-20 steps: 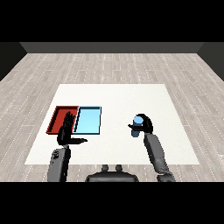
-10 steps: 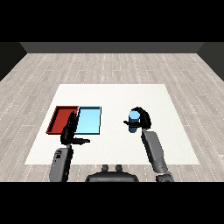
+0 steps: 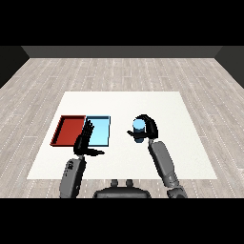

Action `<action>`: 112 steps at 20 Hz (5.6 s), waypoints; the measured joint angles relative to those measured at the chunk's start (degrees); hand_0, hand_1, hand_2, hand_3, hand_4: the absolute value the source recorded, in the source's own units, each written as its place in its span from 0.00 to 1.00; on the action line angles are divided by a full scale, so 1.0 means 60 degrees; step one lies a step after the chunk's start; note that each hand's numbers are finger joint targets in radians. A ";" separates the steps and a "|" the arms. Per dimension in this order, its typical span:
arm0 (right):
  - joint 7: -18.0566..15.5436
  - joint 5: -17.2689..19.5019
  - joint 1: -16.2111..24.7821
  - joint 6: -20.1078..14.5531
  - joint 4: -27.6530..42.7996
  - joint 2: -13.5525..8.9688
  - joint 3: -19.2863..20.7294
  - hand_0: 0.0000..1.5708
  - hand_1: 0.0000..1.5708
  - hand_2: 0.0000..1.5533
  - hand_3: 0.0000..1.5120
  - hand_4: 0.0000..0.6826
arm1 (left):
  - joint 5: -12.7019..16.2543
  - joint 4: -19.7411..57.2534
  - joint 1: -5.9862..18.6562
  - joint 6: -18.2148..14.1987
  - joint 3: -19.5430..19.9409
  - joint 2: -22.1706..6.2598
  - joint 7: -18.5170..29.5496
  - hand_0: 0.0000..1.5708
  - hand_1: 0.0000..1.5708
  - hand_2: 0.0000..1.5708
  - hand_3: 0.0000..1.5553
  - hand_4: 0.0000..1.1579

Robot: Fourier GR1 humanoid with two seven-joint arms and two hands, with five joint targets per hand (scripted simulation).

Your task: Pick the blue can and put it in the blue box

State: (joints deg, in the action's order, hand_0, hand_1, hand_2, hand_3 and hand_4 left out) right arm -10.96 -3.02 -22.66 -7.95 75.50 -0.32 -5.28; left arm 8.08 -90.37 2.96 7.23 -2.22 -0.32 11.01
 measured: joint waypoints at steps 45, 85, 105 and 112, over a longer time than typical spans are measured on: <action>0.0009 -0.0431 -0.0568 -0.1181 0.0324 0.0050 -0.2664 0.94 0.94 0.95 0.94 0.90 | 0.1494 0.3764 0.2958 -0.3378 -0.3907 0.0052 0.0439 0.00 0.00 0.00 0.00 0.00; -0.0380 -0.1584 -0.1160 -0.1906 0.0064 -0.0169 -0.3905 0.93 0.93 0.93 0.93 0.84 | 0.1444 0.4692 0.4288 -0.5761 -0.4974 -0.0203 0.0020 0.92 0.92 0.86 0.67 0.54; 0.0182 -0.1265 -0.0670 -0.1848 0.0541 -0.0036 -0.3219 0.00 0.00 0.00 0.00 0.00 | 0.2028 0.4998 0.4158 -0.6487 -0.4527 0.0019 0.2582 1.00 1.00 1.00 0.95 0.99; 0.0082 -0.1759 0.0079 -0.0993 0.1602 -0.0314 -0.2491 0.00 0.00 0.00 0.00 0.00 | 0.1601 0.5342 0.4049 -0.6334 -0.4100 -0.0037 0.2986 1.00 1.00 1.00 0.95 0.98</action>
State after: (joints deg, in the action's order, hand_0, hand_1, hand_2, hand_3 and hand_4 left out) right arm -10.47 -13.57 -22.18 -13.91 85.11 -2.20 -20.23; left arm 17.69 -58.32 27.25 -30.77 -26.82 -0.54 28.93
